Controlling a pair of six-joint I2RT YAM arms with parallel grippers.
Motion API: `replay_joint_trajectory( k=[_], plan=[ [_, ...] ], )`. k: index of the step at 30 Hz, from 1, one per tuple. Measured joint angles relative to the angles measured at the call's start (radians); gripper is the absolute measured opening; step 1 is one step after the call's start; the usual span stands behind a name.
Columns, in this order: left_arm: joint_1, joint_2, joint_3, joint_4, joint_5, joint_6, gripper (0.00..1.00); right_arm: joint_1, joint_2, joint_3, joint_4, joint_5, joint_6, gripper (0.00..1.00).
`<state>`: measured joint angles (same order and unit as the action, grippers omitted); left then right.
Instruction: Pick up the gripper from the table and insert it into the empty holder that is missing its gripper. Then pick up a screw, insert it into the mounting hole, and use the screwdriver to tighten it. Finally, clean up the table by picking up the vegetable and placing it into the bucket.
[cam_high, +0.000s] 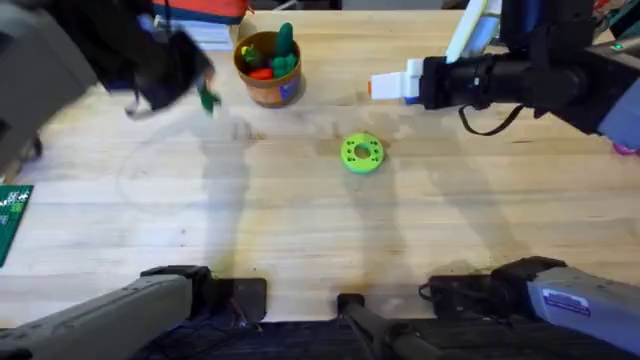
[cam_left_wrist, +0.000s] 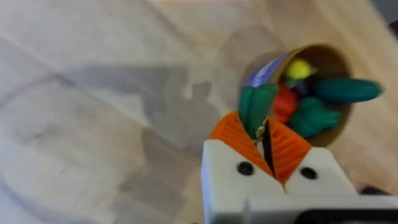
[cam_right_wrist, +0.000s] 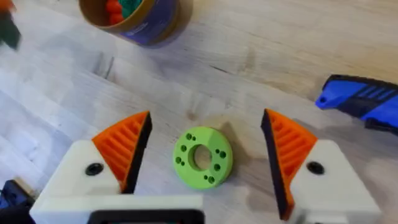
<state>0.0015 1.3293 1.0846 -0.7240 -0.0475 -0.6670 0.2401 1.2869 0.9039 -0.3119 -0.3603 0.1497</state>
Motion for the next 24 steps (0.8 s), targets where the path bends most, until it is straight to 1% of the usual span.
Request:
replay_joint_trajectory(
  k=[2, 5, 9, 11, 15, 17, 20, 21, 22, 24],
  plan=[
    [-0.022, -0.001, 0.066, 0.057, 0.004, 0.000, 0.020, 0.000, 0.000, 0.000, 0.007, 0.000, 0.000, 0.993],
    [-0.067, -0.002, 0.100, 0.152, 0.018, 0.000, 0.020, 0.000, 0.000, 0.000, 0.027, 0.000, 0.000, 0.993],
    [-0.139, 0.016, 0.102, 0.183, 0.022, 0.012, 0.020, 0.000, 0.000, 0.000, 0.040, 0.000, 0.000, 0.994],
    [-0.161, 0.047, 0.102, 0.195, 0.021, 0.020, 0.020, 0.000, 0.000, 0.000, 0.040, 0.000, 0.000, 0.993],
    [-0.170, 0.148, 0.101, 0.253, 0.022, 0.032, 0.020, 0.000, 0.000, 0.000, 0.043, 0.000, 0.000, 0.993],
    [-0.170, 0.203, 0.101, 0.306, 0.034, 0.052, 0.020, 0.000, 0.000, 0.000, 0.044, 0.000, 0.000, 0.993],
    [-0.171, 0.251, 0.100, 0.360, 0.061, 0.087, 0.023, 0.000, 0.000, 0.000, 0.043, 0.000, 0.000, 0.993],
    [-0.171, 0.261, 0.100, 0.367, 0.066, 0.100, 0.045, 0.000, 0.000, 0.000, 0.043, 0.000, 0.000, 0.993],
    [-0.172, 0.268, 0.100, 0.371, 0.072, 0.112, 0.104, 0.000, 0.000, 0.000, 0.043, 0.000, 0.000, 0.993],
    [-0.172, 0.277, 0.100, 0.372, 0.078, 0.131, 0.187, 0.000, 0.000, 0.000, 0.044, 0.000, 0.000, 0.994]
  ],
)
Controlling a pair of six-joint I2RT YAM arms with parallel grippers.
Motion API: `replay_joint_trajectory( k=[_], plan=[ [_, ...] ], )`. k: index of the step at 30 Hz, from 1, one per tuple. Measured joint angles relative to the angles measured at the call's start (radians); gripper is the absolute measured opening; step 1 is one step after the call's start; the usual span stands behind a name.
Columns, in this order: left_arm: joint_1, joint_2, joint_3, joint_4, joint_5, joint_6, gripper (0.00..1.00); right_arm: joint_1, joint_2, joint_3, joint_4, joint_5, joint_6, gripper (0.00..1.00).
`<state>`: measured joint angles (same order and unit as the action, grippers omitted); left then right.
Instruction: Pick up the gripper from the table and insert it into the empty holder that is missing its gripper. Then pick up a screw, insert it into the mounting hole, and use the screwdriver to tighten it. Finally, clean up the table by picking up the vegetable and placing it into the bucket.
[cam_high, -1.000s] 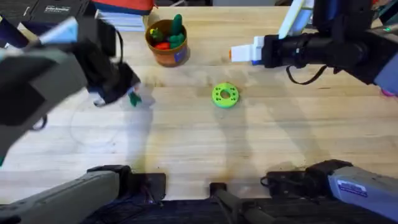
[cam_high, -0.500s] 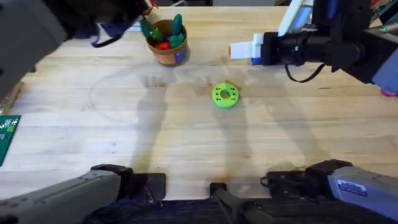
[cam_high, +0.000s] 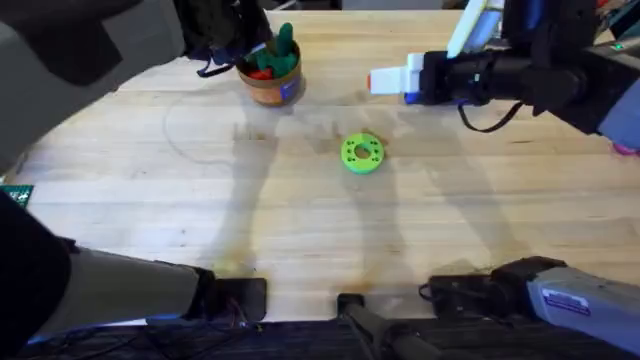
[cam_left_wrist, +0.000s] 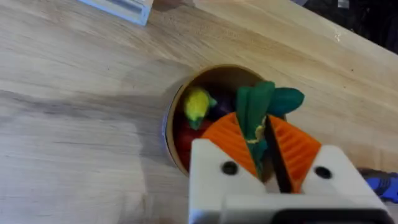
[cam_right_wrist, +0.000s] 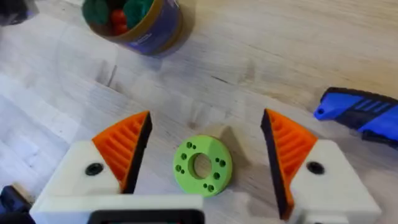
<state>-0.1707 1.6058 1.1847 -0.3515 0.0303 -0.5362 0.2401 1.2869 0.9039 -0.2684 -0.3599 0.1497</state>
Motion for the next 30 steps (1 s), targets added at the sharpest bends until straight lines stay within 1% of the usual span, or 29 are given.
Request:
replay_joint_trajectory(
  k=[2, 3, 6, 7, 12, 14, 16, 19, 23, 25, 27, 30],
  plan=[
    [0.000, 0.003, 0.000, 0.001, 0.004, 0.013, 0.305, 0.000, 0.000, 0.000, 0.000, 0.000, 0.000, 0.994],
    [0.000, 0.003, 0.000, 0.002, 0.004, 0.021, 0.437, 0.000, 0.000, 0.000, 0.000, 0.000, 0.000, 0.994],
    [0.000, 0.003, 0.000, 0.022, 0.004, 0.045, 0.905, 0.000, 0.000, 0.000, 0.000, 0.000, 0.000, 0.993],
    [0.000, 0.003, 0.000, 0.030, 0.005, 0.051, 0.965, 0.000, 0.000, 0.000, 0.000, 0.000, 0.000, 0.992],
    [0.000, -0.017, 0.000, 0.028, 0.004, 0.091, 0.987, 0.000, 0.000, 0.000, -0.016, -0.001, 0.000, 0.994],
    [0.000, -0.058, -0.001, 0.001, 0.004, 0.110, 0.985, 0.000, 0.000, 0.003, -0.063, -0.001, 0.000, 0.994],
    [0.000, -0.127, -0.001, -0.050, 0.005, 0.140, 0.986, -0.003, 0.000, 0.016, -0.143, 0.000, 0.000, 0.994],
    [0.000, -0.265, -0.001, -0.170, 0.005, 0.193, 0.986, -0.012, 0.000, 0.071, -0.281, 0.000, 0.000, 0.994],
    [0.000, -0.466, -0.001, -0.398, 0.004, 0.254, 0.986, -0.039, 0.000, 0.202, -0.475, -0.001, 0.000, 0.994],
    [0.000, -0.546, -0.001, -0.513, 0.004, 0.269, 0.985, -0.049, -0.002, 0.251, -0.538, -0.001, 0.000, 0.994],
    [0.000, -0.606, -0.001, -0.597, 0.004, 0.278, 0.986, -0.056, -0.007, 0.288, -0.592, -0.001, 0.000, 0.994],
    [0.000, -0.679, -0.001, -0.675, 0.004, 0.287, 0.986, -0.058, -0.023, 0.325, -0.647, -0.001, 0.001, 0.994]
  ],
)
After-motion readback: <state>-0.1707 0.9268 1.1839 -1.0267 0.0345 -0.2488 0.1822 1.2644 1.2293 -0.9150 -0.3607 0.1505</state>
